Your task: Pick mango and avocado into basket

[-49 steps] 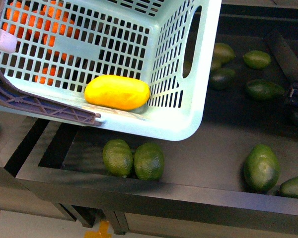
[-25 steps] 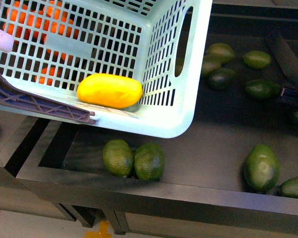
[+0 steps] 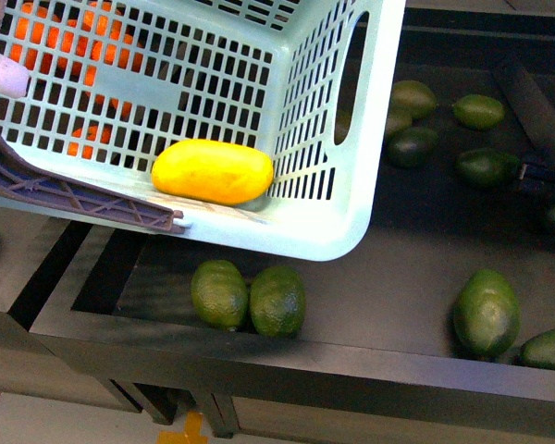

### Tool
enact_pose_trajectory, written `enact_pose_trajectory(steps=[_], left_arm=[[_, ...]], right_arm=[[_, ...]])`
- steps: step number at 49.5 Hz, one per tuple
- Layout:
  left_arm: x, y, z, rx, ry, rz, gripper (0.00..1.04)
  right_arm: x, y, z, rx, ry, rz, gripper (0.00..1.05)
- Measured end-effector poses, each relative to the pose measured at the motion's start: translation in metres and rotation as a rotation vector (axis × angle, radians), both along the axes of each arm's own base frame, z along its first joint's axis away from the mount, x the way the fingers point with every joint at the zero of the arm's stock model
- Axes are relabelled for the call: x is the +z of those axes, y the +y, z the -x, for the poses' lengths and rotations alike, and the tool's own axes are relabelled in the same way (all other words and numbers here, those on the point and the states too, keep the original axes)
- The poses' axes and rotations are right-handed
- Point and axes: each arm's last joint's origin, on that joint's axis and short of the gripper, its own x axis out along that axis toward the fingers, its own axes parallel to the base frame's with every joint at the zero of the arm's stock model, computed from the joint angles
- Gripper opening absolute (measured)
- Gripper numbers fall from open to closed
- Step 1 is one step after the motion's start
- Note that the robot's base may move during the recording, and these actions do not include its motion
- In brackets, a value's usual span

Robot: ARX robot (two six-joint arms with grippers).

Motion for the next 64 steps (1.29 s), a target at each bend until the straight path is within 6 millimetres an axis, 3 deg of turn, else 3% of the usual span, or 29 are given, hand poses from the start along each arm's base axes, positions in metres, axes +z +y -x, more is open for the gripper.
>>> enact_pose_trajectory(steps=[36, 40, 49, 64], left_arm=[[0.000, 0.000, 0.000, 0.000, 0.000, 0.000, 0.08], [0.000, 0.000, 0.000, 0.000, 0.000, 0.000, 0.08], [0.000, 0.000, 0.000, 0.001, 0.000, -0.001, 0.08], [0.000, 0.000, 0.000, 0.000, 0.000, 0.000, 0.08]], right_arm=[[-0.003, 0.002, -0.001, 0.023, 0.012, 0.035, 0.97], [-0.003, 0.002, -0.001, 0.021, 0.011, 0.036, 0.89], [-0.013, 0.003, 0.001, 0.014, 0.030, 0.014, 0.57], [-0.013, 0.001, 0.001, 0.008, 0.030, 0.012, 0.54]])
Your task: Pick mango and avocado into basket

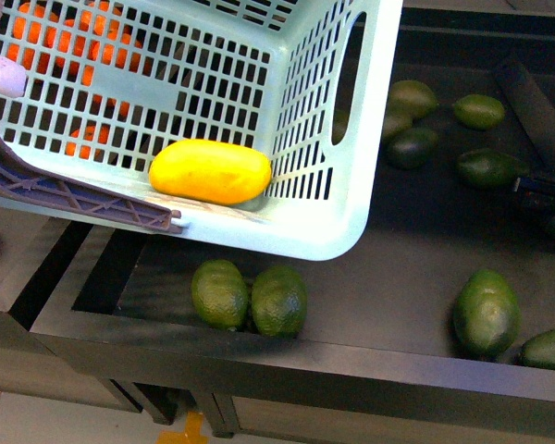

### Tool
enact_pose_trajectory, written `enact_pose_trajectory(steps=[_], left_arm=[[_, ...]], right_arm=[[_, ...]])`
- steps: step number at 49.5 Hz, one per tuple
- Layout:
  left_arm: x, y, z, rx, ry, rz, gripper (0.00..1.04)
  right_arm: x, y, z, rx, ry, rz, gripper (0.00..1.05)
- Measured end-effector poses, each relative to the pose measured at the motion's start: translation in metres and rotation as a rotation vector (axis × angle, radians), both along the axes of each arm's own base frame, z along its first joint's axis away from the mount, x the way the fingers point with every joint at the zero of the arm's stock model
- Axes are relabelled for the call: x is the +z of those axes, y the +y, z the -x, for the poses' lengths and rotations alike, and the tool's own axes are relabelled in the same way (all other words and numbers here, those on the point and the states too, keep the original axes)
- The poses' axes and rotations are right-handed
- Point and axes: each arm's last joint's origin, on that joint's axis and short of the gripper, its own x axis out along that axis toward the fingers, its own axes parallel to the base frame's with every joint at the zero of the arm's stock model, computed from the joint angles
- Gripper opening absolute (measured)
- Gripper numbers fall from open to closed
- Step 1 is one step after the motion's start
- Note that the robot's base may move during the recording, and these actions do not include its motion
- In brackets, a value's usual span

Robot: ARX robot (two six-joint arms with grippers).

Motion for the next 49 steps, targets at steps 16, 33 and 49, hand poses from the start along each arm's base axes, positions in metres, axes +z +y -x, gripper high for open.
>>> enact_pose_trajectory(steps=[16, 33, 49], left_arm=[[0.000, 0.000, 0.000, 0.000, 0.000, 0.000, 0.08], [0.000, 0.000, 0.000, 0.000, 0.000, 0.000, 0.08], [0.000, 0.000, 0.000, 0.000, 0.000, 0.000, 0.08]], right_arm=[[0.006, 0.000, 0.004, -0.003, -0.018, -0.031, 0.54], [0.064, 0.001, 0.007, 0.002, -0.139, -0.064, 0.54], [0.173, 0.030, 0.024, 0.093, -0.349, -0.113, 0.54]])
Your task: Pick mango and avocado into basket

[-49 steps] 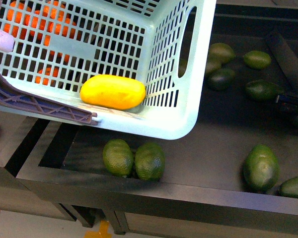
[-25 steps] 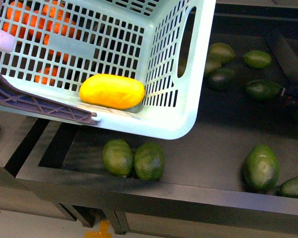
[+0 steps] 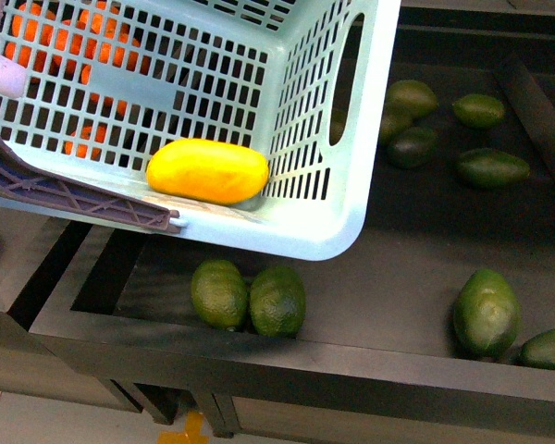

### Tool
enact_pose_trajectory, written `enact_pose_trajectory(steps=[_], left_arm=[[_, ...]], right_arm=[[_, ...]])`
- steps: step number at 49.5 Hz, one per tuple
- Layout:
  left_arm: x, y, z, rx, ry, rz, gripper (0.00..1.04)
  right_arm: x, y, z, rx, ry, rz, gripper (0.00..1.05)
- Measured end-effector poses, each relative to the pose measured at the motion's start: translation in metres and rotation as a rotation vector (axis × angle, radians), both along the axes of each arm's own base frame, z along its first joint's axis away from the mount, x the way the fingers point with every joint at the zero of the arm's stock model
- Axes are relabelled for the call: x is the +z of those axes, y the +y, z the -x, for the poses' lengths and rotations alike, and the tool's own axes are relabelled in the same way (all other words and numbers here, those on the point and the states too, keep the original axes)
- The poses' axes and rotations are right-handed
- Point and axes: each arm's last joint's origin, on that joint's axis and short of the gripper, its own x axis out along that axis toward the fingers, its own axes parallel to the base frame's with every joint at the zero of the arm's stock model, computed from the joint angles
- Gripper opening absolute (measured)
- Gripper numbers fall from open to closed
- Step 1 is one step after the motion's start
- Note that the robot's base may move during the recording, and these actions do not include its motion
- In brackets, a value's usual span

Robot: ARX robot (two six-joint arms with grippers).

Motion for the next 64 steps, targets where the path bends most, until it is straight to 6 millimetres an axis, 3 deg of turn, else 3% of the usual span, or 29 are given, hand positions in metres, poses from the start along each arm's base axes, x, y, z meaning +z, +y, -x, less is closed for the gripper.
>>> enact_pose_trajectory(steps=[11, 15, 37, 54, 64], left_arm=[[0.000, 0.000, 0.000, 0.000, 0.000, 0.000, 0.08], [0.000, 0.000, 0.000, 0.000, 0.000, 0.000, 0.08], [0.000, 0.000, 0.000, 0.000, 0.000, 0.000, 0.08], [0.000, 0.000, 0.000, 0.000, 0.000, 0.000, 0.08], [0.000, 0.000, 0.000, -0.001, 0.000, 0.001, 0.08]], right_arm=[[0.089, 0.072, 0.033, 0.199, -0.161, -0.045, 0.54], [0.105, 0.100, 0.043, 0.266, -0.182, -0.066, 0.54], [0.124, 0.202, 0.067, 0.462, -0.185, -0.090, 0.54], [0.106, 0.239, 0.072, 0.520, -0.166, -0.073, 0.54], [0.110, 0.235, 0.075, 0.463, -0.256, -0.091, 0.94]])
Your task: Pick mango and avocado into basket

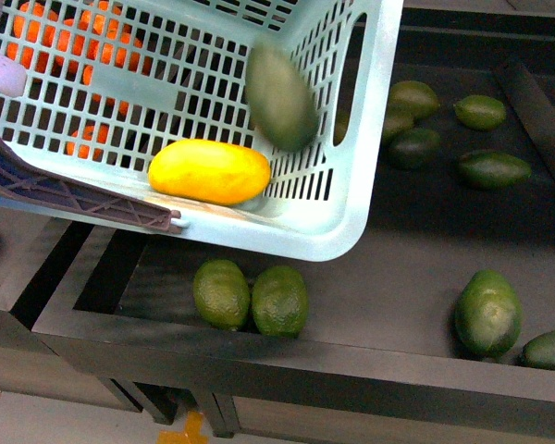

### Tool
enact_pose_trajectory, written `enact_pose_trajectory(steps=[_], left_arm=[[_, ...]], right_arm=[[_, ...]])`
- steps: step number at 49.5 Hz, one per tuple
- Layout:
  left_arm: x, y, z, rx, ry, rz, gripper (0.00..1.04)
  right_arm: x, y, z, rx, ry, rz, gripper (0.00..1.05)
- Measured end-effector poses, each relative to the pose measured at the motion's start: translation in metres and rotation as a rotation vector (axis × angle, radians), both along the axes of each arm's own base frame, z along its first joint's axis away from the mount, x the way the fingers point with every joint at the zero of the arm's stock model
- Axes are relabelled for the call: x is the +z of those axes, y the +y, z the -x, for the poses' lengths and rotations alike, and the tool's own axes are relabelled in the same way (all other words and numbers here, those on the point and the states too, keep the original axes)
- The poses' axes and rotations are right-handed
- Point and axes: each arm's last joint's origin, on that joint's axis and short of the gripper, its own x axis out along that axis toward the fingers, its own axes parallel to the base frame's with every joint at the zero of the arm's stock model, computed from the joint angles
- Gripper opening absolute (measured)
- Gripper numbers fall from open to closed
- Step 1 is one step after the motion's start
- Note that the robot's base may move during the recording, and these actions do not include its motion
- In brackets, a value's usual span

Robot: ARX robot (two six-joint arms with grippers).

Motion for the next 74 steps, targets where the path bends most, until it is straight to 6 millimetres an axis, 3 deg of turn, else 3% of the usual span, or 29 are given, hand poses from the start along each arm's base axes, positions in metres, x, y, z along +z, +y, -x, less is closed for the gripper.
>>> enact_pose_trajectory(steps=[2, 10, 16, 25, 34, 41, 54, 63, 74], left_arm=[[0.000, 0.000, 0.000, -0.001, -0.002, -0.003, 0.08], [-0.001, 0.000, 0.000, 0.003, 0.002, -0.002, 0.08], [-0.001, 0.000, 0.000, 0.003, 0.001, -0.003, 0.08], [-0.001, 0.000, 0.000, 0.003, 0.001, -0.002, 0.08], [-0.001, 0.000, 0.000, 0.001, 0.002, -0.001, 0.08], [-0.001, 0.000, 0.000, 0.001, 0.002, -0.001, 0.08], [-0.001, 0.000, 0.000, 0.003, 0.002, -0.002, 0.08], [-0.001, 0.000, 0.000, 0.001, 0.002, -0.001, 0.08], [-0.001, 0.000, 0.000, 0.001, 0.002, -0.001, 0.08]], right_arm=[[0.002, -0.007, 0.002, -0.023, -0.018, -0.014, 0.99], [0.019, -0.053, 0.023, -0.177, -0.105, -0.046, 0.97], [0.035, -0.096, 0.055, -0.310, -0.175, -0.062, 0.97], [0.033, -0.136, 0.103, -0.439, -0.212, -0.063, 0.97], [0.010, -0.158, 0.149, -0.539, -0.214, -0.056, 0.97], [-0.023, -0.168, 0.178, -0.598, -0.186, -0.054, 0.97], [-0.028, -0.169, 0.183, -0.599, -0.184, -0.061, 0.97], [-0.048, -0.180, 0.196, -0.495, -0.242, 0.195, 0.59], [-0.068, -0.183, 0.211, -0.503, -0.256, 0.237, 0.09]])
